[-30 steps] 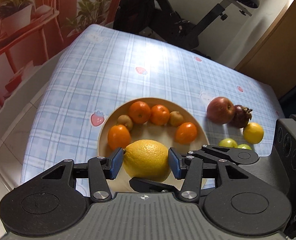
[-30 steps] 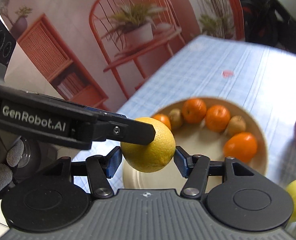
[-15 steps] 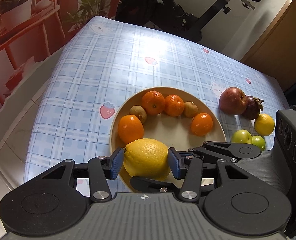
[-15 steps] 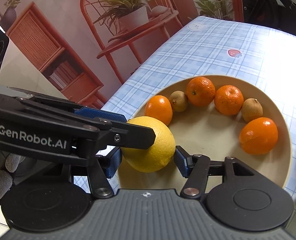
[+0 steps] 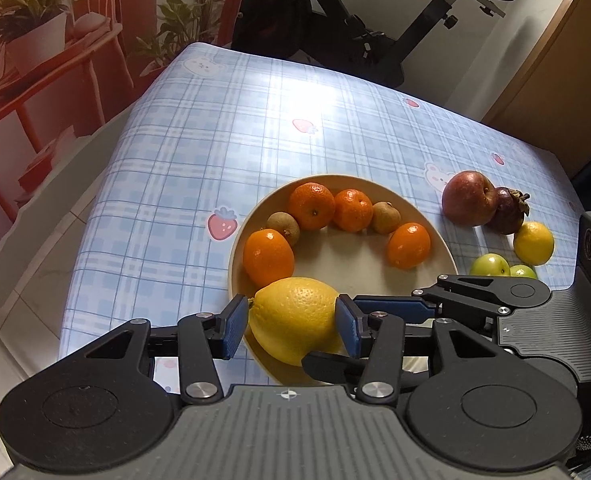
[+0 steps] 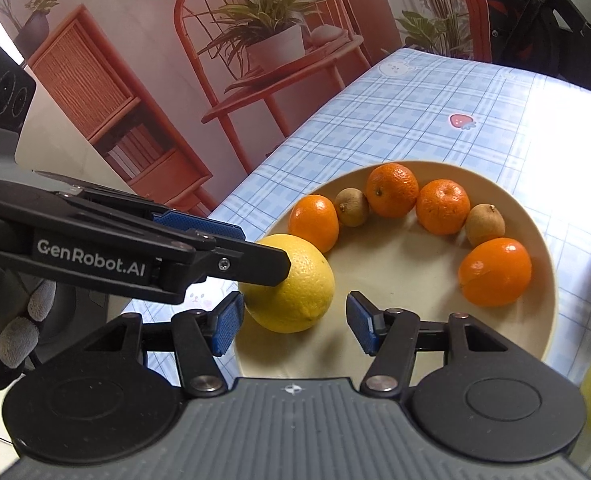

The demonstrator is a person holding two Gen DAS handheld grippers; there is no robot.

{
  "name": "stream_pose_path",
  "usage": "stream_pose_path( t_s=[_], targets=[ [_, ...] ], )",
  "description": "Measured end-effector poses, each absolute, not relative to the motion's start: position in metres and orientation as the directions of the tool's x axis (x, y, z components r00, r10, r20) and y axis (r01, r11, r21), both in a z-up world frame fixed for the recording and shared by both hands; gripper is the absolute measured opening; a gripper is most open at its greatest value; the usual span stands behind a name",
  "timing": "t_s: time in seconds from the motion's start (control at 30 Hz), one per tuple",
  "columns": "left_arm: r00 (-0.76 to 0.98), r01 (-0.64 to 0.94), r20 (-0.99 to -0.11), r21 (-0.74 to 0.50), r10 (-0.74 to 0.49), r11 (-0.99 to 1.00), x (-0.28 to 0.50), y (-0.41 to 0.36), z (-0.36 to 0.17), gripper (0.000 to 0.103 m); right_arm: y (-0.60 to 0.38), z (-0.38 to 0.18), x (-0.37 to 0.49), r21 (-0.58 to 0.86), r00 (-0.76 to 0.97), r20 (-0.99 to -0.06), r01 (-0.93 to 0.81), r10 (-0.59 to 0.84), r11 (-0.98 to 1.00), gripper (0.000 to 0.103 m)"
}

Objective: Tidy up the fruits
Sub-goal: 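Carry both lemons onto the cream plate and open both grippers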

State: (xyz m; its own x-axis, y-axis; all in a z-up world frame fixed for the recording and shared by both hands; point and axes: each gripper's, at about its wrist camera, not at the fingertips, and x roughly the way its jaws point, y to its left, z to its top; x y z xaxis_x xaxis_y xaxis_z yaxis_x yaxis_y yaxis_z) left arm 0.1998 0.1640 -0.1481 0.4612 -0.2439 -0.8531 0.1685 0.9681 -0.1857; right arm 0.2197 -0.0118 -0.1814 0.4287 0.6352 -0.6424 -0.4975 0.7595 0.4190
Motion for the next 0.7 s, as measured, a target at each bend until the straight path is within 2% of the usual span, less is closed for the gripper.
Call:
stream_pose_path(
  t_s=[0.27, 0.53, 0.7],
  targets=[
    [0.468, 0.162, -0.856, -0.159, -0.217, 0.974, 0.199, 0.162, -0.147, 0.052, -0.035, -0.171, 0.201, 0.300, 0.504, -0.641, -0.528, 0.578, 0.794, 0.060],
    [0.463, 0.150, -0.861, -0.156, -0.209, 0.976, 0.198, 0.156, -0.147, 0.052, -0.102, -0.164, 0.166, 0.237, 0.682, -0.535, -0.446, 0.499, 0.863, 0.060],
    [0.455, 0.153, -0.869, -0.140, -0.195, 0.978, 0.199, 0.150, -0.147, 0.052, -0.156, -0.167, 0.145, 0.185, 0.799, -0.472, -0.325, 0.374, 0.927, 0.060]
  ],
)
